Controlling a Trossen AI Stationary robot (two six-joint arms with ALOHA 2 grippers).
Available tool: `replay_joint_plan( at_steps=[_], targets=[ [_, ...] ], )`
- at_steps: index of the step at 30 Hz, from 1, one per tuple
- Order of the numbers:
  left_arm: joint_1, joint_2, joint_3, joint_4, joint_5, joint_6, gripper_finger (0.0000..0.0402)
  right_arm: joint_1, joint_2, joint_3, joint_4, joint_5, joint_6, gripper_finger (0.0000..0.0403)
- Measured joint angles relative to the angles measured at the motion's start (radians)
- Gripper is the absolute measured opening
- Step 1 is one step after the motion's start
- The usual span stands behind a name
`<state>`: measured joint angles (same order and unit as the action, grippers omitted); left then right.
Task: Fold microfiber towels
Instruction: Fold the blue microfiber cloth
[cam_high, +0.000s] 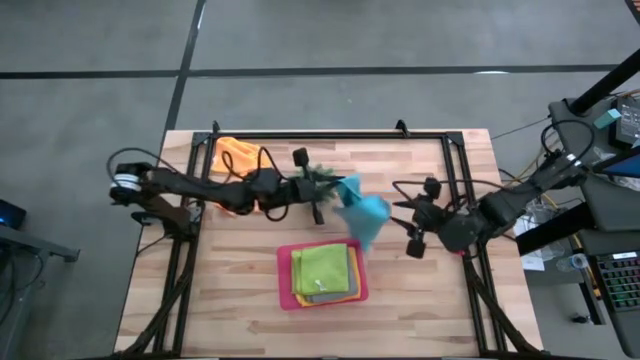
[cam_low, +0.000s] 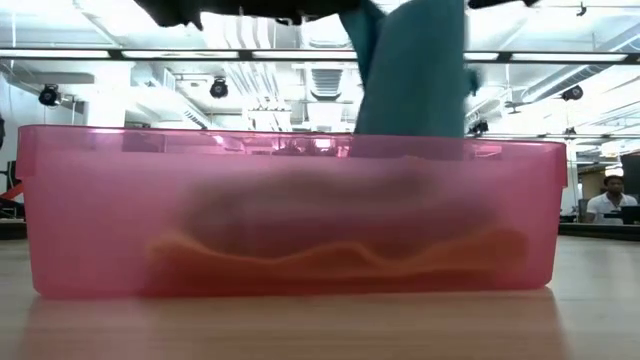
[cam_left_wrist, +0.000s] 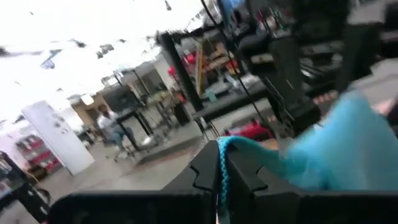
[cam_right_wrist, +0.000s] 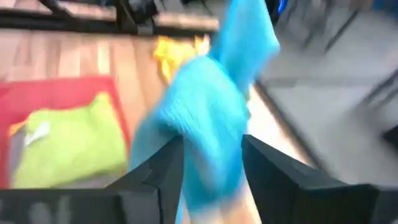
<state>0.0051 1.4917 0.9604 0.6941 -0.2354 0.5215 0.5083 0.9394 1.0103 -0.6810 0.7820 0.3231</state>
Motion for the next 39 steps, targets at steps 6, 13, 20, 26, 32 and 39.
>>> replay_joint_plan(
  at_steps=[6, 13, 20, 26, 32, 39],
  targets=[
    [0.0, -0.077, 0.001, -0.262, 0.003, -0.093, 0.0, 0.0, 0.03, 0.077, -0.313, -0.004, 0.324, 0.0171],
    [0.002, -0.077, 0.024, -0.336, -0.008, -0.092, 0.0, 0.0, 0.06, 0.004, -0.19, 0.003, 0.305, 0.0171],
    [0.002, -0.073, 0.093, -0.335, -0.01, -0.061, 0.0, -0.003, 0.097, -0.083, 0.039, 0.099, 0.237, 0.0171],
    [0.002, -0.073, 0.103, -0.337, -0.01, -0.044, 0.0, -0.014, 0.148, -0.186, 0.394, 0.107, 0.058, 0.0171],
    [0.002, -0.073, 0.103, -0.336, -0.013, -0.044, 0.0, -0.064, 0.229, -0.312, 0.877, 0.022, -0.129, 0.0171],
    [0.002, -0.072, 0.103, -0.329, -0.013, -0.044, 0.0, -0.214, 0.369, -0.33, 1.208, -0.173, -0.168, 0.0171]
  ],
)
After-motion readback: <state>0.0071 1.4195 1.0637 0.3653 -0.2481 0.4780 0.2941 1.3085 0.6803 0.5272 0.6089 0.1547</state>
